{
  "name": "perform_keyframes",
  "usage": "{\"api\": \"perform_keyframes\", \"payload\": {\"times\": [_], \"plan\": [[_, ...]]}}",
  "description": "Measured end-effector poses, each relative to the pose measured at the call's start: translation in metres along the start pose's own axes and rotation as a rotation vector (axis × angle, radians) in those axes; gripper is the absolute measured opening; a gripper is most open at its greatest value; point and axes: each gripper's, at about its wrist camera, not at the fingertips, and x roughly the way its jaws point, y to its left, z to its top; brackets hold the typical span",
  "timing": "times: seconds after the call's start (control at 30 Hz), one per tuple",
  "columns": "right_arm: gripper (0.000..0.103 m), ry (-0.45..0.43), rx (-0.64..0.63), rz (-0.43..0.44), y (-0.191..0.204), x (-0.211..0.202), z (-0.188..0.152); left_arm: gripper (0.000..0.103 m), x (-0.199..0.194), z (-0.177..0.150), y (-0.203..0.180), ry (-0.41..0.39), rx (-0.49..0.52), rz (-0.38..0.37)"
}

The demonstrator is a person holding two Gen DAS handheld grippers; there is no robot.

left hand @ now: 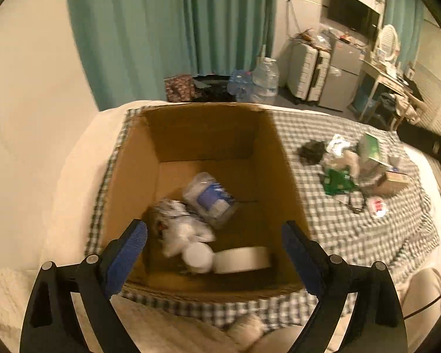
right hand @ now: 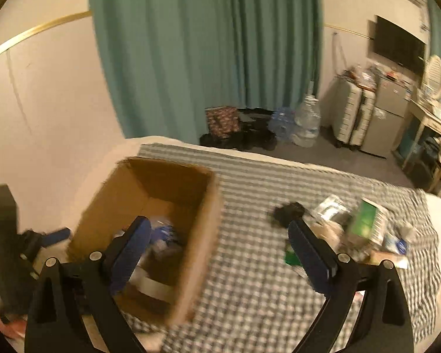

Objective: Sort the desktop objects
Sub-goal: 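Move both grippers back over the items on the bed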

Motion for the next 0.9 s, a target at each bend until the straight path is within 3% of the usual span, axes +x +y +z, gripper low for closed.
{"api": "perform_keyframes", "payload": {"times": [0.23, 0.33, 0.47, 0.73, 0.9], "plan": [[0.095, 0.009, 0.133, -0.09, -0.11, -0.034, -0.057, 0.102, -0.012, -0.002, -0.089, 0.009, 0.045, -0.052], [0.095, -0.001, 0.155, -0.17, -0.153, -0.045, -0.078, 0.102, -0.004, -0.008, -0.13, 0.028, 0.06, -0.082], [0.095, -0.03, 0.162, -0.199, -0.191, -0.052, -0.097, 0.102, 0.018, -0.018, -0.178, 0.047, 0.077, -0.085], [0.095, 0.001, 0.167, -0.208, -0.25, -0.014, -0.13, 0.102, 0.083, -0.026, -0.227, 0.097, 0.004, -0.08], [0.095, 0.033, 0.081, -0.268, -0.277, 0.022, -0.13, 0.102, 0.131, -0.011, -0.243, 0.131, -0.015, -0.028]]}}
